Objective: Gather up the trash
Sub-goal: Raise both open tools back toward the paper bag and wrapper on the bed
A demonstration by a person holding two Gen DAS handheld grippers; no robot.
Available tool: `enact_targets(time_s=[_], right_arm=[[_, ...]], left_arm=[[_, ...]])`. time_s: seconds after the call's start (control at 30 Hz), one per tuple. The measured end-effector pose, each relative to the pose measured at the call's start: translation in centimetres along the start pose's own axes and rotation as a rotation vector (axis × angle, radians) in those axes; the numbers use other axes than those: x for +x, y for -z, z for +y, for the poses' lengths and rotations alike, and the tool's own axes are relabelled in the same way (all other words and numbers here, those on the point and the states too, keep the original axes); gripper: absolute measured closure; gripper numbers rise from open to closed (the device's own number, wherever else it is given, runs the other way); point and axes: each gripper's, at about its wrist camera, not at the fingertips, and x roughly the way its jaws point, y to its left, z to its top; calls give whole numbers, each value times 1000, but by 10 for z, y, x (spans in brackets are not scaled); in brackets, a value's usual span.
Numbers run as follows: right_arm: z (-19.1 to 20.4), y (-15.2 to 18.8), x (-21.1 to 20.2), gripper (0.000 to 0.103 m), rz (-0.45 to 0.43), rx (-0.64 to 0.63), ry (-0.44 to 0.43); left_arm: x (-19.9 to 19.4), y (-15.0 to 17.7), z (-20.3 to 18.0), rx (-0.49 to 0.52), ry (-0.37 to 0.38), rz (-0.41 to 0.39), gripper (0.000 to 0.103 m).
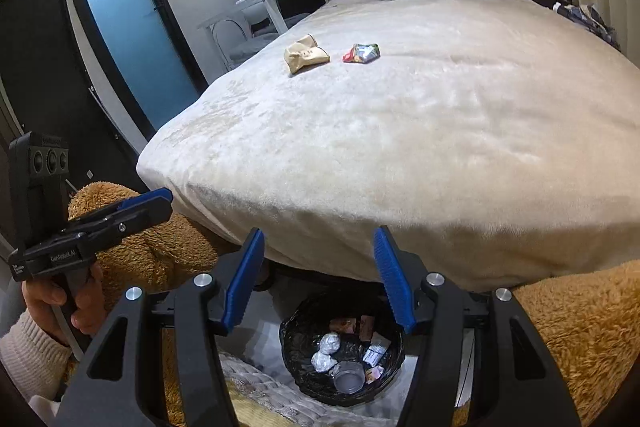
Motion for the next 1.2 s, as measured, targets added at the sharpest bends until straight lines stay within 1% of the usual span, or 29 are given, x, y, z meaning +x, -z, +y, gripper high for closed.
enact_targets(time_s=[0.17, 0.4, 0.5, 0.63, 0.83, 0.87, 0.93, 1.0, 1.07, 1.1, 1.13, 1.17, 1.2], right_arm=[[-2, -20, 8, 45, -9, -41, -16], [-9, -64, 43, 45, -7, -158, 30], [-19, -89, 66, 43, -4, -185, 56], [-32, -123, 93, 43, 8, -190, 58], [-41, -165, 135, 43, 17, -251, 69], [-43, -171, 142, 43, 20, -260, 73], [-49, -182, 159, 43, 29, -270, 77], [-57, -189, 177, 43, 44, -269, 85], [-66, -197, 195, 43, 61, -266, 89], [-70, -201, 203, 41, 68, -265, 94], [-74, -205, 210, 33, 72, -263, 93], [-77, -209, 218, 30, 73, -260, 88], [-79, -213, 223, 29, 75, -264, 88]], left_arm=[[0, -29, 12, 25, -8, -38, 38], [21, -71, 38, 2, -30, -48, 38], [34, -89, 45, 12, -40, -43, 38], [48, -117, 48, 84, -82, -42, 38], [77, -155, 57, 203, -144, -24, 38], [83, -161, 61, 218, -161, -21, 38], [95, -171, 71, 237, -160, -4, 38], [110, -180, 83, 267, -181, 11, 38], [126, -189, 99, 256, -187, 34, 38], [132, -192, 105, 252, -193, 40, 35], [139, -195, 110, 253, -200, 43, 30], [145, -198, 114, 262, -210, 44, 23], [152, -199, 117, 280, -223, 44, 22]])
